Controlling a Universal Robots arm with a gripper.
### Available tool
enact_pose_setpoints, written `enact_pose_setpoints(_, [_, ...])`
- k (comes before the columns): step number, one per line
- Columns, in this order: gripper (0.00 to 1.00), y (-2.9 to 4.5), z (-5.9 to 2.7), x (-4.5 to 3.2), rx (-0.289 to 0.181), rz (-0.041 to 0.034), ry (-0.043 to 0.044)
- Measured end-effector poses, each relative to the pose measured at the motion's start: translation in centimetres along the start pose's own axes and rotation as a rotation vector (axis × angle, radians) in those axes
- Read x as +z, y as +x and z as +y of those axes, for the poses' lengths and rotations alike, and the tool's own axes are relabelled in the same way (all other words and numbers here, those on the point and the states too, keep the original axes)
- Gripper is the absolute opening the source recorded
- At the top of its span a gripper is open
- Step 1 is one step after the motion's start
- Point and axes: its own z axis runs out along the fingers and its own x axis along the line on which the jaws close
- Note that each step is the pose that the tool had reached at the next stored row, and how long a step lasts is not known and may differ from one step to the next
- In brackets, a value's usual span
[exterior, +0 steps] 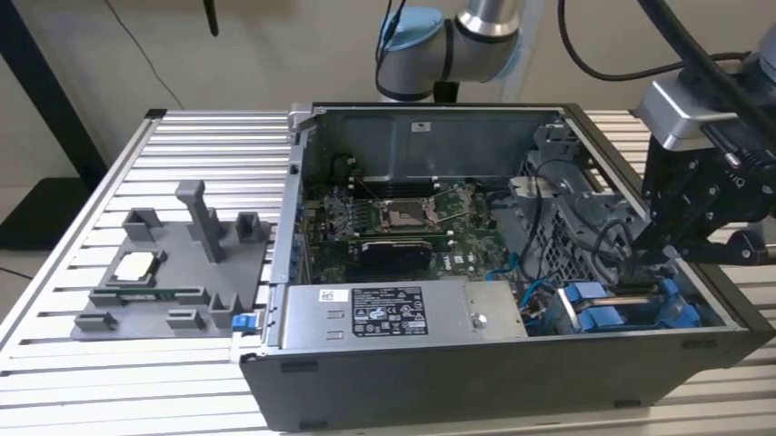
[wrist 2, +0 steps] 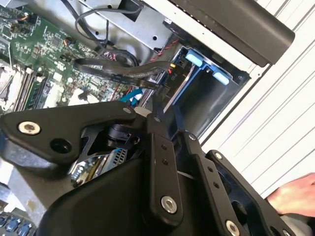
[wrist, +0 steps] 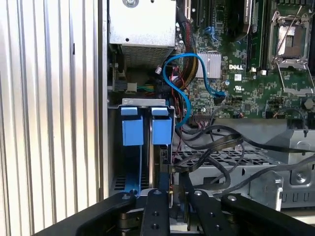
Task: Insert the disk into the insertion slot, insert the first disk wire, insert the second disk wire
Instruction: 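Insert the second disk wire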
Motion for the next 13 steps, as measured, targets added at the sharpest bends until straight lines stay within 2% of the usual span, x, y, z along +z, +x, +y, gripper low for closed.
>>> enact_pose_setpoints(6, [0.24, -0.24, -0.07, -1.78, 0.0, -0.0007, -0.0001])
enact_pose_setpoints(13, [0.24, -0.29, -0.09, -2.22, 0.0, -0.0008, 0.0])
